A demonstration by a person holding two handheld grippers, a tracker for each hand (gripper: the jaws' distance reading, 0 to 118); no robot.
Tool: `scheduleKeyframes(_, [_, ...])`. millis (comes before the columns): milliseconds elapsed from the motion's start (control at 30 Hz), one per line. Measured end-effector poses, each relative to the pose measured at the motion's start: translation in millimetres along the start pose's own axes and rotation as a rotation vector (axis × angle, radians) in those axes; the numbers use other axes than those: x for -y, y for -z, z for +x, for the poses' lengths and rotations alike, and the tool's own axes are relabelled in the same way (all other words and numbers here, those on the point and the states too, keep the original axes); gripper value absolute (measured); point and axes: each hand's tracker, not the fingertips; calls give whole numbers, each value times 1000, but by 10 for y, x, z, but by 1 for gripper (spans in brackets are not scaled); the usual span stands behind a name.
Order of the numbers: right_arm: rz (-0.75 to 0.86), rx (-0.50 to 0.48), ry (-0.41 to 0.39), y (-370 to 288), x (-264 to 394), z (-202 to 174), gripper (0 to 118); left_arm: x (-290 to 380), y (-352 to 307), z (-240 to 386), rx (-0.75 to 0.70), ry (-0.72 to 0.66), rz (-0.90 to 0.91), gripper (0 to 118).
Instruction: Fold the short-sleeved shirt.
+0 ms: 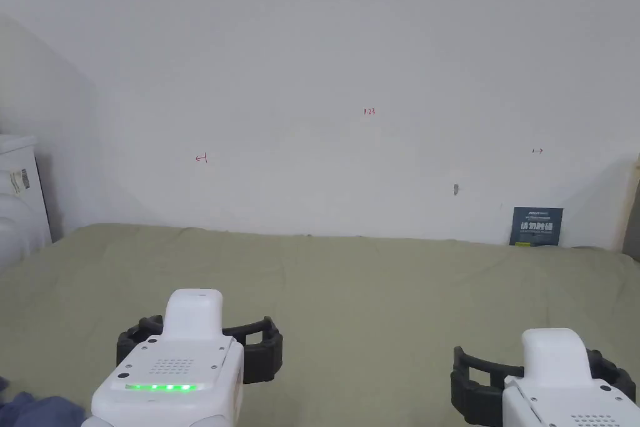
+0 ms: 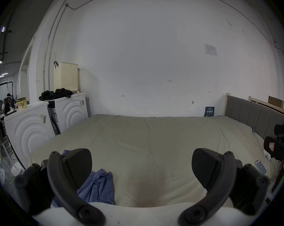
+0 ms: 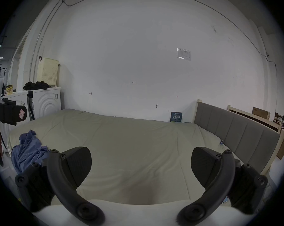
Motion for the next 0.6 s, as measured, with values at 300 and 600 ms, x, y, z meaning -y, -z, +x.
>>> scheduleKeyframes(300, [-25, 5, 13, 37, 4, 7, 118, 23, 27, 2, 17, 15, -20, 118])
scheduleKeyframes(600, [-24, 19, 65, 34, 21, 72, 0, 54, 71, -8, 33, 19, -39, 0])
